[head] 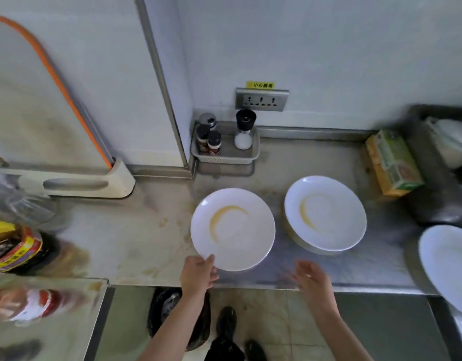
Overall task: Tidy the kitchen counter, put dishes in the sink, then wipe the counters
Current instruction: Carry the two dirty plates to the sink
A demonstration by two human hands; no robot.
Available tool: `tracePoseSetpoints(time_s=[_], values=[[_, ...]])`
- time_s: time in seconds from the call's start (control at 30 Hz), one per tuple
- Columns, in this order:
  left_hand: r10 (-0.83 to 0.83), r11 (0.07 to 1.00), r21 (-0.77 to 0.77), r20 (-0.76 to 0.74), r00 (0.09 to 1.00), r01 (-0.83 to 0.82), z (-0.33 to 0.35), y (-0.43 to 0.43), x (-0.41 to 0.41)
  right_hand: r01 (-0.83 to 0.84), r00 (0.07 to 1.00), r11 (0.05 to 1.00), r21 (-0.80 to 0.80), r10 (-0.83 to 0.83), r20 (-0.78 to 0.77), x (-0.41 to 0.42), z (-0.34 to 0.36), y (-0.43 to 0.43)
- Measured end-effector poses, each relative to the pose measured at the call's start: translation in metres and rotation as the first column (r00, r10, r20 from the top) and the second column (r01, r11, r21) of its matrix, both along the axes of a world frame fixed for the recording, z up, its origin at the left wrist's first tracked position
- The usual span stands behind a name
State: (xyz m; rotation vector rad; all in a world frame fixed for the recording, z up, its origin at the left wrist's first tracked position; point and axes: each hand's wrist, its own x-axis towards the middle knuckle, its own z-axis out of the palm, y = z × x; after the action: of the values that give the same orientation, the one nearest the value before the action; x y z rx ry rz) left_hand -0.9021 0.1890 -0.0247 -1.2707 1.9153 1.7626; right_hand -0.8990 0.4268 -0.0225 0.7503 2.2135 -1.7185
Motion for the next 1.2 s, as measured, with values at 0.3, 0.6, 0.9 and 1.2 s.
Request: tracePoseSetpoints(time_s=[0.3, 0.6, 0.9, 1.2], values=[[0.145, 0.978, 0.162, -0.071, 0.987, -0.132, -0.007, -0.008, -0.02, 0.277, 0.961, 0.961, -0.013, -0.277, -0.021, 0.021, 0.005, 0.042], [0.027, 0.984, 0.173, -0.346, 0.938, 0.035, 0.021, 0.007, -0.061, 0.412, 0.91, 0.91, -0.043, -0.414, -0.036, 0.041, 0.016, 0.102], [-0.221, 0.95, 0.153, -0.28, 0.934, 0.271, 0.015, 0.139, -0.117, 0.462, 0.887, 0.886, -0.037, -0.462, -0.01, 0.043, 0.011, 0.142], [-0.207, 0.964, 0.126, -0.187, 0.96, 0.233, -0.018, 0.176, -0.137, 0.491, 0.871, 0.87, -0.037, -0.49, 0.037, 0.042, 0.0, 0.167]])
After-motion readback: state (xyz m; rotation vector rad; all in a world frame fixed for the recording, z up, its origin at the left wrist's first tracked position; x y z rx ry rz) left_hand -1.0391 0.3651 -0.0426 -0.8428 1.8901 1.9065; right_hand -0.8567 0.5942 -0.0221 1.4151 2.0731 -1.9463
